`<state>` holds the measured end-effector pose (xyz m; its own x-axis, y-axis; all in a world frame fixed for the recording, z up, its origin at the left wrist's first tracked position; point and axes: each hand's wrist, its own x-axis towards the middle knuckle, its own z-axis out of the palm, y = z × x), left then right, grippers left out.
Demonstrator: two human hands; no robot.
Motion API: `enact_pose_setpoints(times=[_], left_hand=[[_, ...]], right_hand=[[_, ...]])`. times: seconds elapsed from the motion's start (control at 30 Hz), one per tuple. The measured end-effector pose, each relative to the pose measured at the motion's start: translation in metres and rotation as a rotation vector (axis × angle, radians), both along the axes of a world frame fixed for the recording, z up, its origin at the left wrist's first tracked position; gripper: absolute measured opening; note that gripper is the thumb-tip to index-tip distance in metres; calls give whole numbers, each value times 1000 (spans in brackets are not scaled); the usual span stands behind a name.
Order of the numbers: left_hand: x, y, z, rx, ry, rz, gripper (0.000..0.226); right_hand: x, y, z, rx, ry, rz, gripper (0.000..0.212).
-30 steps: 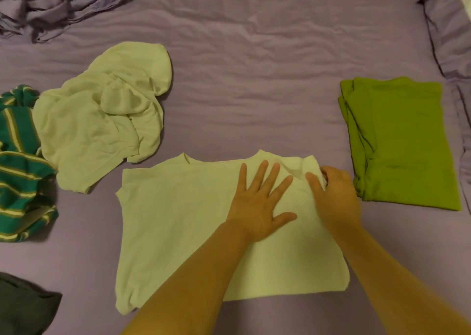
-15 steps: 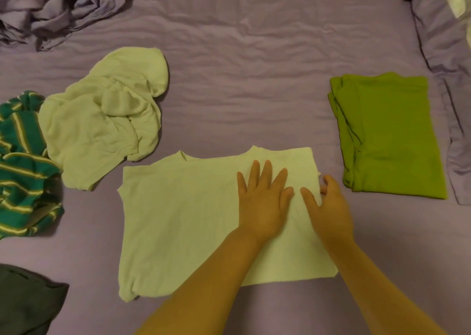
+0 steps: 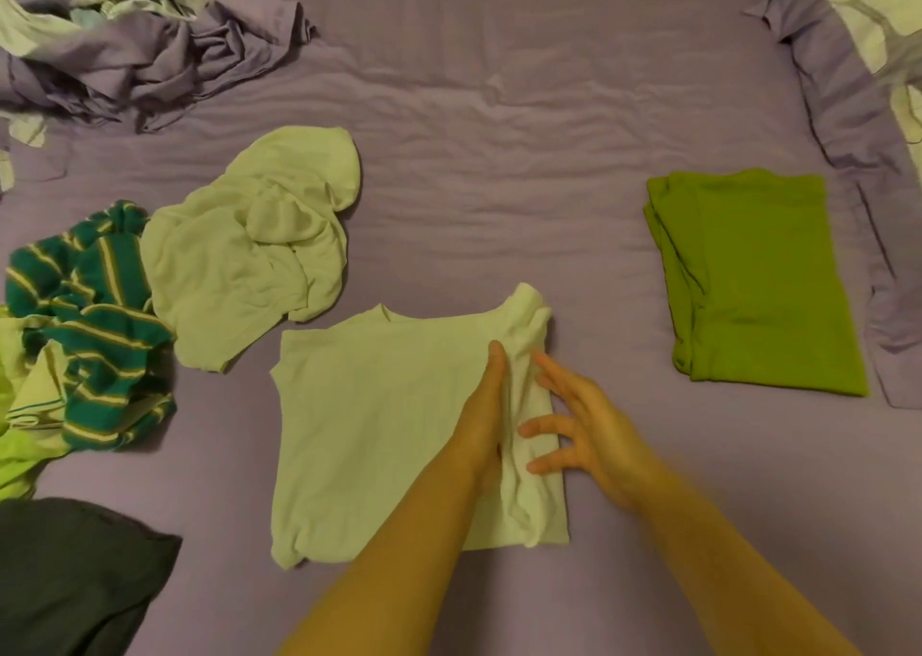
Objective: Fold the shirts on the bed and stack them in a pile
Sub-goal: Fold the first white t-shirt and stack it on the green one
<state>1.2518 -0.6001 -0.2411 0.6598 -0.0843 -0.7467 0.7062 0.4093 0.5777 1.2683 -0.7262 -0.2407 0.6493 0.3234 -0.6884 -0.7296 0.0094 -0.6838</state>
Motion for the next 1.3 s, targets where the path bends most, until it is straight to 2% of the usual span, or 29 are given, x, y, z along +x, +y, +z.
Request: enact_pose_setpoints(times=[0.07, 0.17, 0.23, 0.27, 0.33, 0.4, 0.43, 0.53, 0.63, 0.73, 0.93, 1.03, 1.13, 1.23, 1.3], left_hand=[[-8, 15, -5, 44, -32, -4, 50], [-20, 33, -17, 307, -124, -56, 45], [-25, 45, -21, 387, -149, -59, 47], [-27, 51, -23, 390, -159, -48, 48], [-29, 63, -25, 367, -139, -36, 51], [-30, 70, -26, 344, -62, -28, 54], [-30, 72, -27, 333, -25, -23, 56], [-24, 74, -32, 397, -18, -69, 55], [-14, 75, -36, 514, -84, -163, 53], [-12, 77, -38, 663, -217, -252, 41], [-47, 110, -3, 765, -400, -35, 16], [-66, 150, 2, 825, -342, 50, 12], [-80, 186, -14, 934, -216, -73, 24], [-88, 199, -32, 1214, -106, -281, 27], [-89, 198, -35, 1282, -63, -239, 44]], right_hand=[[-5, 16, -1, 7, -87, 63, 38], [-7, 39, -8, -114, -323, 154, 49], [-8, 52, -15, -229, -434, 154, 42], [-8, 55, -20, -315, -507, 185, 40], [-13, 59, -29, -607, -668, 361, 52], [-20, 59, -39, -836, -679, 459, 53], [-24, 59, -44, -880, -640, 471, 50], [-33, 64, -58, -850, -613, 426, 47], [-31, 68, -56, -645, -528, 226, 47], [-32, 70, -46, -531, -511, 157, 47], [-46, 91, -23, -542, -543, 202, 50], [-57, 117, -25, -619, -592, 346, 55], [-66, 136, -32, -761, -618, 479, 60], [-73, 142, -39, -859, -611, 454, 65], [-75, 143, -43, -889, -599, 363, 66]])
